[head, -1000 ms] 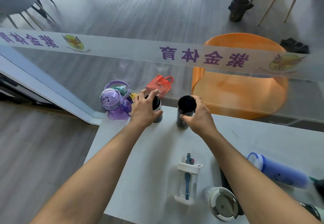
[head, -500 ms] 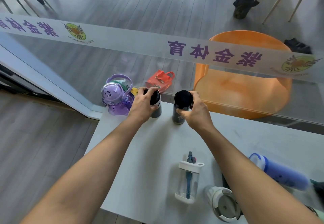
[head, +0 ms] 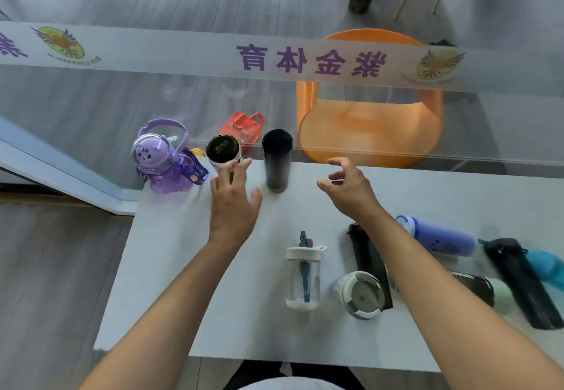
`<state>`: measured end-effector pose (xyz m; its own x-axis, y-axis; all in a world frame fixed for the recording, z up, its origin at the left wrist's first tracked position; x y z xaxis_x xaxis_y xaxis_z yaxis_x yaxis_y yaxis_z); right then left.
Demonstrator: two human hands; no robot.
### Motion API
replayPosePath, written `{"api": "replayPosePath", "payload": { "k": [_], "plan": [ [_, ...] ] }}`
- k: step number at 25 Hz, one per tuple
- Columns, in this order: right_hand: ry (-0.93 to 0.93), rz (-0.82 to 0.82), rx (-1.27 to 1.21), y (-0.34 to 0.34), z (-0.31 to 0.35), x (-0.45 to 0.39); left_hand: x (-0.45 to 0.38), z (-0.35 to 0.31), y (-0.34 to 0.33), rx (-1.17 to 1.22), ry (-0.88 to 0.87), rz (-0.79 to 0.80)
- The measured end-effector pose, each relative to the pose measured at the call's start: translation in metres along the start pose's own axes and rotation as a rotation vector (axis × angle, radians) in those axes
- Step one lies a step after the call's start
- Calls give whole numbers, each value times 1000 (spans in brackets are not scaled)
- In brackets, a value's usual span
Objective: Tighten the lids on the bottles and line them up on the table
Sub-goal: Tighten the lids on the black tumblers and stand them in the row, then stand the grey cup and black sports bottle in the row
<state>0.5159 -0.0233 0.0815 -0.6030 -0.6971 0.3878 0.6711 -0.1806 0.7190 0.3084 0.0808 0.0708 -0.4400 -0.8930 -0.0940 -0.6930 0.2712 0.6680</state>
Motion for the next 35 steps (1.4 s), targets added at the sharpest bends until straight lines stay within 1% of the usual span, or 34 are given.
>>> {"api": "replayPosePath", "payload": {
  "k": [1, 3, 5, 7, 9, 11, 13, 15, 17, 19, 22, 26, 32, 35],
  "plan": [
    [-18, -17, 1, 6, -15, 11, 19, -7, -9, 69, 5, 63],
    [-77, -55, -31, 16, -48, 34, 53, -23, -31, 183, 14, 236],
    [-157, -90, -101, 18, -79, 59, 80, -34, -54, 237, 11, 398],
    [-221, -118, -138, 13, -105, 87, 101, -43, -71, 254, -15, 515],
    [-267, -148, -149, 2, -127, 113, 116, -50, -84, 278, -5, 588],
    [-311, -167, -176, -10, -141, 137, 130, -55, -92, 274, 44, 655],
    [-346, -155, -208, -18, -148, 159, 147, -56, -99, 237, 62, 728],
    [-375, -132, -206, -26, -152, 173, 159, -55, -105, 196, 37, 766],
    [-403, -123, -195, -31, -155, 179, 164, -55, -109, 184, 60, 758],
    [-421, -108, -229, -36, -157, 180, 163, -57, -110, 180, 127, 743],
    [-391, -85, -269, -35, -156, 171, 162, -56, -114, 224, 209, 689],
    [-305, -61, -262, -15, -145, 142, 147, -64, -115, 294, 255, 540],
    [-144, 56, -297, 16, -125, 62, 95, -82, -120, 405, 373, 298],
    [-92, 80, -302, 17, -114, 14, 57, -85, -125, 523, 521, 169]
  ]
}}
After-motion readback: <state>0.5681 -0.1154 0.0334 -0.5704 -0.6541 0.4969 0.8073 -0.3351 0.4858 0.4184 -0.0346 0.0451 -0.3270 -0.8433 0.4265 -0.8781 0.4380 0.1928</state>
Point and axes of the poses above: each hand's wrist, its own x-axis away from the middle knuckle, its own y-axis out of the back of the hand, z = x × y, the point moved 2 cm from there along -x, towards the middle knuckle, and after that the axes turned 13 degrees about x, right-handed, at the moved point
